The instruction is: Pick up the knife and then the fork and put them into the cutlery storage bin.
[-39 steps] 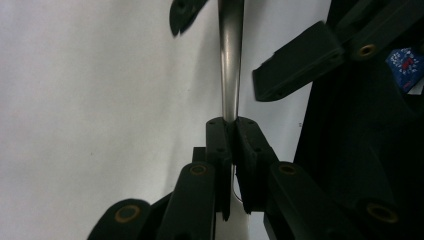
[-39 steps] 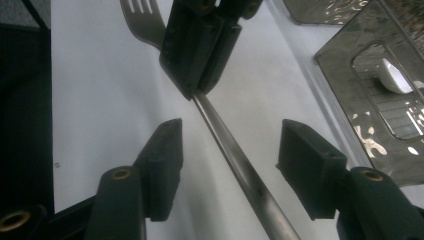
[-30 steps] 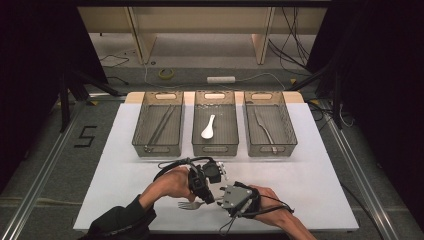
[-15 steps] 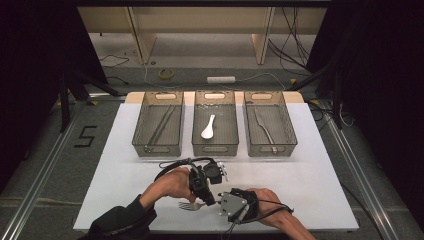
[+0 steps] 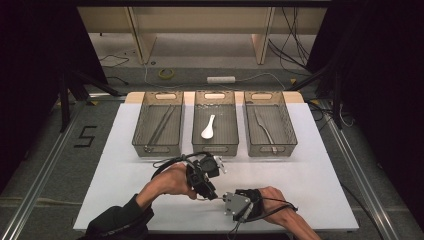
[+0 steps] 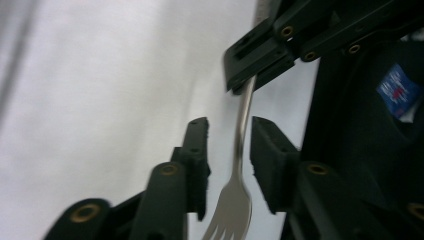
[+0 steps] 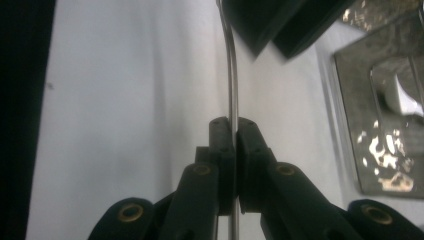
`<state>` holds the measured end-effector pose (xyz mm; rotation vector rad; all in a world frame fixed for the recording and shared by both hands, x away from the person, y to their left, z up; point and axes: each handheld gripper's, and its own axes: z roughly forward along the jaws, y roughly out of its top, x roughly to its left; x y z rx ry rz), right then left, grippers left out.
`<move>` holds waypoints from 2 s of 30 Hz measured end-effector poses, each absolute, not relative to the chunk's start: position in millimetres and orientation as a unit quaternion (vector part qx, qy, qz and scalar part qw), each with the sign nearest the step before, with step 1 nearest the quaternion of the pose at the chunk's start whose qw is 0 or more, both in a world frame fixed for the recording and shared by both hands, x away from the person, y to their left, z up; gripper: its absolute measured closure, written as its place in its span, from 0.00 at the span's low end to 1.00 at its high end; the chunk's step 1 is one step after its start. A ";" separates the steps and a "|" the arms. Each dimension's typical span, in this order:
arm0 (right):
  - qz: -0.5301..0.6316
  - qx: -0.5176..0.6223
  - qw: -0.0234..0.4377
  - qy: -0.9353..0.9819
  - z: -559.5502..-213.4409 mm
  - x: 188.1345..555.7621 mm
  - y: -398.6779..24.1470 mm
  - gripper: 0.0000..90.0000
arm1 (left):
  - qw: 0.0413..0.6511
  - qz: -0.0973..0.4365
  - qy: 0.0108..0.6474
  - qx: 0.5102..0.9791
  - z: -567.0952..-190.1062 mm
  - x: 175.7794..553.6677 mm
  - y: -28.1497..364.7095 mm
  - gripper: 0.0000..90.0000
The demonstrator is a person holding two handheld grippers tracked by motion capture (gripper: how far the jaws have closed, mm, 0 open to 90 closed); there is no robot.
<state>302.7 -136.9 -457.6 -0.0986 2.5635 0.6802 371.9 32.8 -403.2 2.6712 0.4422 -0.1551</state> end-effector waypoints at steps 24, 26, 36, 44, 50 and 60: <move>0.244 0.137 0.258 0.925 -444.6 348.4 -202.9 0.98 | 0.383 0.087 0.276 0.877 -376.4 373.7 87.8 0.22; 0.256 0.159 0.256 0.919 -439.4 352.4 -207.8 0.98 | 0.393 0.094 0.282 0.870 -378.0 371.4 91.5 0.22; 0.309 0.293 0.241 0.872 -409.1 394.2 -240.9 0.98 | 0.443 0.118 0.326 0.827 -395.2 367.1 125.6 0.21; 0.323 0.372 0.233 0.838 -392.8 437.2 -251.7 0.98 | 0.455 0.134 0.343 0.811 -403.7 364.6 142.8 0.21; 0.325 0.422 0.217 0.818 -387.3 469.9 -256.7 0.98 | 0.475 0.141 0.351 0.795 -406.6 360.5 152.1 0.20; 0.296 0.473 0.200 0.806 -403.0 511.3 -253.2 0.97 | 0.480 0.152 0.361 0.785 -410.5 357.1 165.1 0.19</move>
